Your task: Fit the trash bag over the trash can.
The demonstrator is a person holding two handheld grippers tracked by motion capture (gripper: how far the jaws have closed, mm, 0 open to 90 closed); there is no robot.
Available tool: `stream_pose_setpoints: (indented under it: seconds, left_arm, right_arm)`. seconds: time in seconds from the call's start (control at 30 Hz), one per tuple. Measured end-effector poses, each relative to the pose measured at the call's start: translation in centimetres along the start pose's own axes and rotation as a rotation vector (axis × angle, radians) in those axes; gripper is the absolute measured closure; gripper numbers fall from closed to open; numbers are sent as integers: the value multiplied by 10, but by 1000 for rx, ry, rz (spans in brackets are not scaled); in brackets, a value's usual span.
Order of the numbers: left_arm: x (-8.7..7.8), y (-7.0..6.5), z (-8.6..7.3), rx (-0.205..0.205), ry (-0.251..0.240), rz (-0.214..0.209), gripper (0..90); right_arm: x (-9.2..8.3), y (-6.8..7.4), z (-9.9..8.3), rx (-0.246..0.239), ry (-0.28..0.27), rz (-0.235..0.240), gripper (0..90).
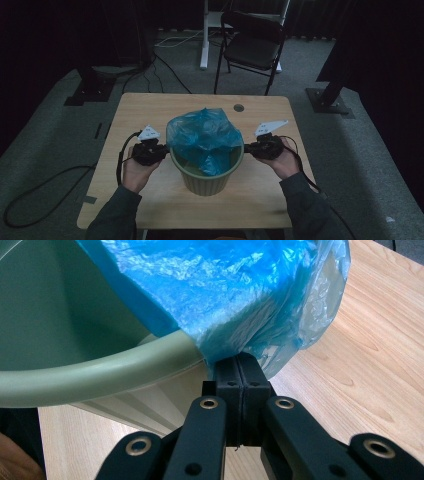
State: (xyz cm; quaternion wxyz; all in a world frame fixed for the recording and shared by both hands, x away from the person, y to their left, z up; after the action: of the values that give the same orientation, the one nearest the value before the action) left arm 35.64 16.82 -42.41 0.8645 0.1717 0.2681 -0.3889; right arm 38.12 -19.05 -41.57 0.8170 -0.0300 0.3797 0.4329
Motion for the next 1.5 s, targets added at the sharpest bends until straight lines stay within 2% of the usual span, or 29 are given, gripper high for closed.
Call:
stream_pose_setpoints:
  seconds: [0.17,0.37,0.47,0.7,0.83,0.97,1.13,1.23,1.33,1.37,1.43,1.5]
  left_arm:
    - [2,7,-1,-31,-9,0,835]
    - [-16,15,-4,-65,-38,30,709]
    - [-25,17,-5,-73,-53,39,676]
    - [-42,20,1,-63,-95,45,623]
    - [-50,22,7,-70,-146,23,593]
    - [-53,21,12,-74,-185,-26,555]
    - [-49,17,14,-67,-209,-90,502]
    - [-46,15,14,-70,-204,-110,492]
    - [-42,14,12,-72,-180,-127,500]
    - [-41,15,11,-86,-174,-147,525]
    - [-41,16,9,-103,-186,-170,568]
    - [-43,16,8,-104,-192,-177,611]
  right_arm:
    - [0,-2,0,9,1,0,869]
    - [-12,-4,1,17,-35,-6,752]
    - [-20,-5,1,30,-59,9,723]
    - [-39,-7,6,48,-111,1,678]
    - [-46,-5,10,63,-150,8,654]
    - [-48,-1,15,68,-172,29,636]
    - [-40,3,23,65,-170,43,607]
    - [-34,6,28,62,-164,53,594]
    - [-29,5,29,67,-147,51,596]
    - [-28,5,29,71,-142,51,608]
    - [-26,3,28,73,-132,50,633]
    - [-26,2,26,81,-126,61,672]
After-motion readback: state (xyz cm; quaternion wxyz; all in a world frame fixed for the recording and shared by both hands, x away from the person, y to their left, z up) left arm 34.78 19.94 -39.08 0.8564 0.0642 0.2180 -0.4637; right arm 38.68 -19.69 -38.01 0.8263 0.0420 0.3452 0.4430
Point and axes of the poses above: each handheld gripper's, and its own axes: x roughly forward along the jaws, z roughly out of its top, y roughly to its left, the point moved 2 cm from there along x, roughly forward along the jaws, and after that the axes turned 15 degrees about x, right-handed, at the moved point
